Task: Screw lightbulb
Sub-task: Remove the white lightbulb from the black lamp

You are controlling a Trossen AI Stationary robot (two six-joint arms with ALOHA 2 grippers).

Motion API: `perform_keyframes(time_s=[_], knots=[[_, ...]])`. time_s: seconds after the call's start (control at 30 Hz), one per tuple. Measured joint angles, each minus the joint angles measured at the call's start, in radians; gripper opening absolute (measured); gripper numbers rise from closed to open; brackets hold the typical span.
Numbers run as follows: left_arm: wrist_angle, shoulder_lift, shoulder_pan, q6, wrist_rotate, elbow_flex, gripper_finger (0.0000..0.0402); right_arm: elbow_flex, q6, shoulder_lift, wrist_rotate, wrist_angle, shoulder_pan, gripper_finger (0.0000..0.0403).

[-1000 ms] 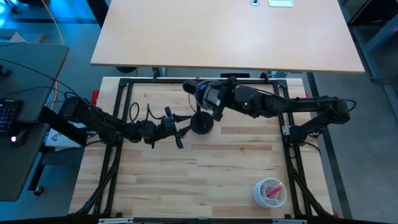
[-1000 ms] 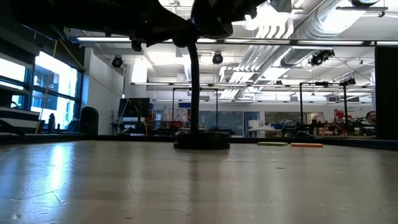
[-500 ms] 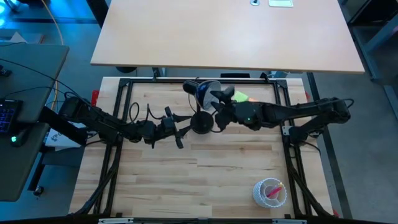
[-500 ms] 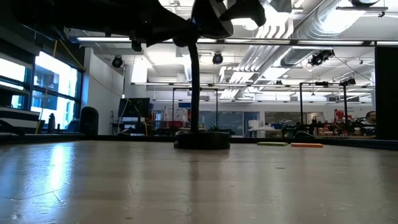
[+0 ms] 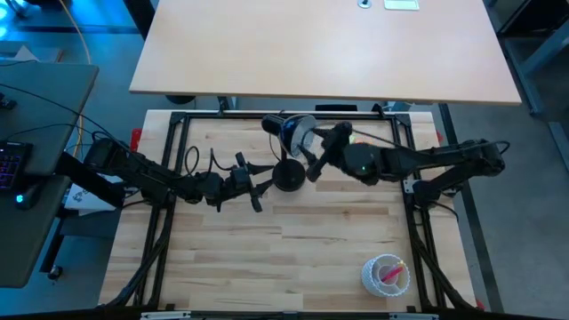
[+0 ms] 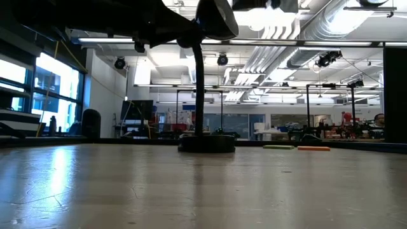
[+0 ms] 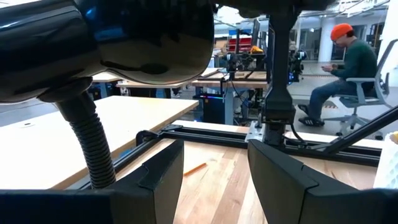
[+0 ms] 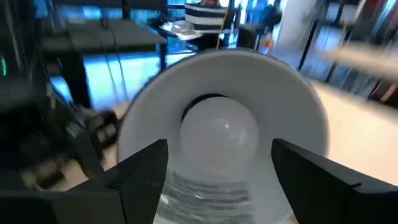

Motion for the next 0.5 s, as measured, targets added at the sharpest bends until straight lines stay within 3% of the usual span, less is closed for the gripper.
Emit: perform_keyframes(time_s=[0.2, 0.5], knots=[[0.000, 0.000, 0.000, 0.000, 0.000, 0.000, 0.0172, 0.000, 0.342, 0.006, -0.201, -0.038, -0.112, 0.0284], [-0.001, 0.000, 0.000, 0.000, 0.001, 0.000, 0.0172, 0.000, 0.384, 0.017, -0.408, 0.001, -0.201, 0.0284]])
